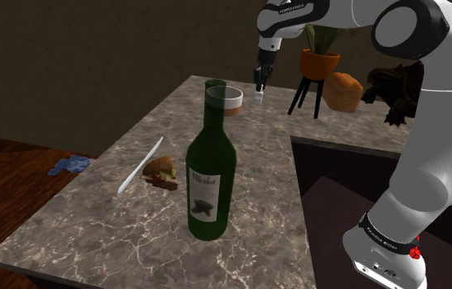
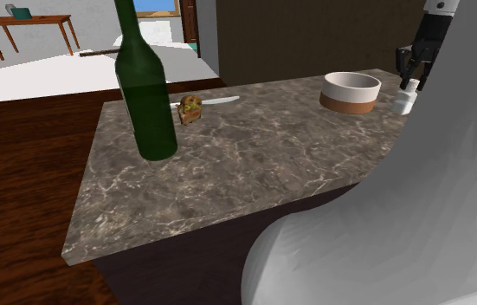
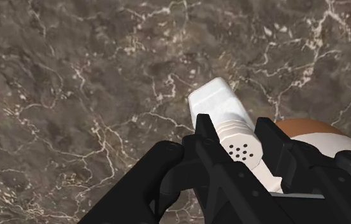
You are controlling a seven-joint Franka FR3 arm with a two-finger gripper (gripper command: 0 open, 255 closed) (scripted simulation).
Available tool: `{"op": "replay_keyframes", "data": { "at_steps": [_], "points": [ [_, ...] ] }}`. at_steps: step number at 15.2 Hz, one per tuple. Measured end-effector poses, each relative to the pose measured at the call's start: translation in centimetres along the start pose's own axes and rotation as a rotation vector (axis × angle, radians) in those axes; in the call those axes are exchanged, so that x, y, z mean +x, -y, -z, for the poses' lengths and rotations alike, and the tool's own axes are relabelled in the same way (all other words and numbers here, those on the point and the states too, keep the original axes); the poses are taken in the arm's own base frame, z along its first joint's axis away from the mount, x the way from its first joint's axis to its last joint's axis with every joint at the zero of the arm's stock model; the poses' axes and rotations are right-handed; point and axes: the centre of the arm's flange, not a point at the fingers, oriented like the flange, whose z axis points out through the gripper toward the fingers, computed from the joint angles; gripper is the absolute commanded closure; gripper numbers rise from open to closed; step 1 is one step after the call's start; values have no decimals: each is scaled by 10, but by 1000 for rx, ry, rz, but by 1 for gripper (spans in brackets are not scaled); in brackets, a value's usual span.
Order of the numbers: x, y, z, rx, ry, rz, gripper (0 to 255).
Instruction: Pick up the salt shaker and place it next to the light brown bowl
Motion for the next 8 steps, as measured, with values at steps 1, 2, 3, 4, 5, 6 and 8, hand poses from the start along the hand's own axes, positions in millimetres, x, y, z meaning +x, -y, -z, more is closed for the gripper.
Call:
{"op": "replay_keyframes", "data": {
  "at_steps": [1,2,3,4,5,6,8],
  "points": [
    [-1,-1,-6,0,0,0,255],
    [-1,-1,-10,0,0,0,255],
    [-1,-1,-11,0,0,0,255],
    [-1,-1,-12,0,0,0,255],
    [0,-1,-13,0,0,0,255],
    [0,-1,-13,0,0,0,255],
    [0,-1,-13,0,0,0,255]
  ]
}}
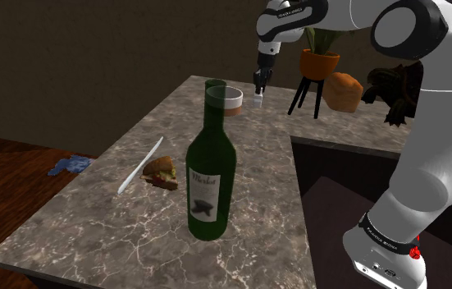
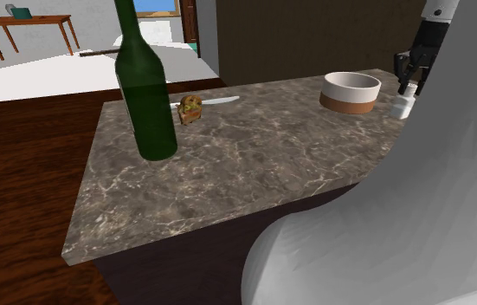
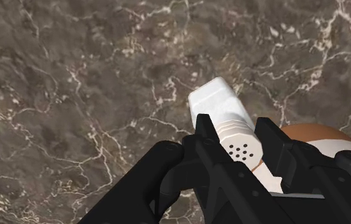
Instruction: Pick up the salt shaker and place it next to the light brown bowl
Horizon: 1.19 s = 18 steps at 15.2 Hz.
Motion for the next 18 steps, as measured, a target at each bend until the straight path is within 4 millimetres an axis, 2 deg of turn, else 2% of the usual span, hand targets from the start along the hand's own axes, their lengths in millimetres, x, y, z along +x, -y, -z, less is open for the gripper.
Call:
{"op": "replay_keyframes", "data": {
  "at_steps": [1,7,12,18],
  "points": [
    [0,0,0,0,0,0,0],
    [0,0,0,0,0,0,0],
    [1,0,46,-1,-2,0,0],
    [0,0,50,0,0,0,0]
  ]
}}
